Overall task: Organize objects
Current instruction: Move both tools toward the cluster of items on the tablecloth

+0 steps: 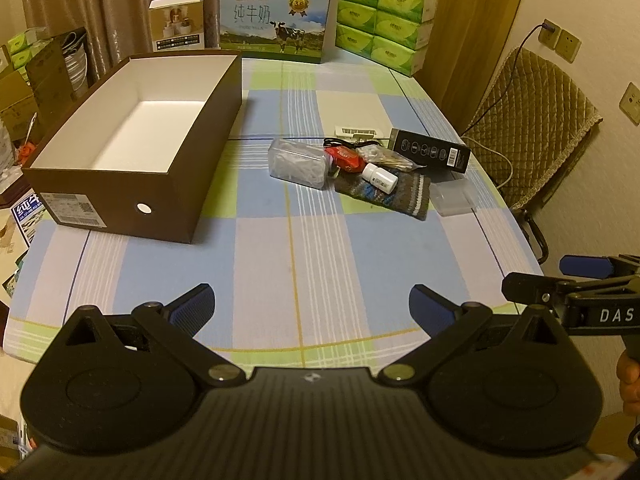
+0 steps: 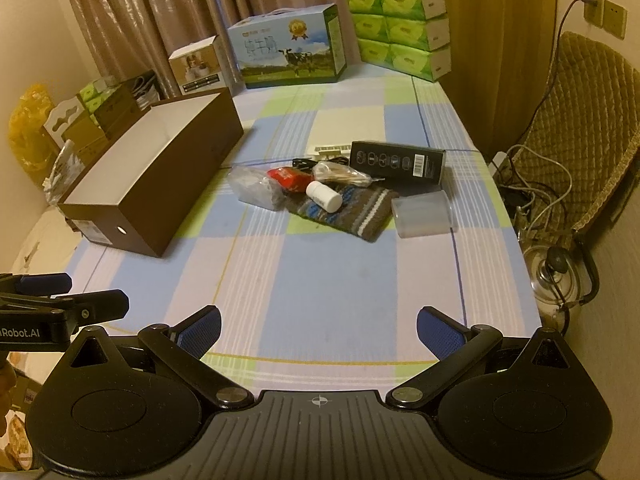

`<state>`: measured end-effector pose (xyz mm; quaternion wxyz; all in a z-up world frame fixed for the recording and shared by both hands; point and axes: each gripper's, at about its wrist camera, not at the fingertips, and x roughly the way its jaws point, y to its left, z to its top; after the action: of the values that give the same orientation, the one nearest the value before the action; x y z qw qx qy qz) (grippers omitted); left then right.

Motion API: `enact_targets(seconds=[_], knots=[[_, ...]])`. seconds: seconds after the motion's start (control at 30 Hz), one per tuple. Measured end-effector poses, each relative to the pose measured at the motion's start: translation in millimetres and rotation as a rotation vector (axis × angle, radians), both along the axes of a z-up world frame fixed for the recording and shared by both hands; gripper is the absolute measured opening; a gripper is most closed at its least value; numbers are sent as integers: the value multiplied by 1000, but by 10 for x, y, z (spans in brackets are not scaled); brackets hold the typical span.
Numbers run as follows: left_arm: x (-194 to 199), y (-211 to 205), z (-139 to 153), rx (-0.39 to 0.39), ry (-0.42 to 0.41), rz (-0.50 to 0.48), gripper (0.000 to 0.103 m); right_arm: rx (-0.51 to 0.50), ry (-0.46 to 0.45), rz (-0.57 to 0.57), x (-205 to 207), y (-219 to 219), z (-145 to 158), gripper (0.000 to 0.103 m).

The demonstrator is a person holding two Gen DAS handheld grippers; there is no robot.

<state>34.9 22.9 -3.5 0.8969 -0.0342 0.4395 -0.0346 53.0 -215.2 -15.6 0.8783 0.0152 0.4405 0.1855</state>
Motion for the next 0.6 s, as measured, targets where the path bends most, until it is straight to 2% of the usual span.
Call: enact_targets(seconds=[0.6], knots=[[372, 251, -49, 2, 16, -73, 102, 5, 6, -78, 167, 256, -40, 101]])
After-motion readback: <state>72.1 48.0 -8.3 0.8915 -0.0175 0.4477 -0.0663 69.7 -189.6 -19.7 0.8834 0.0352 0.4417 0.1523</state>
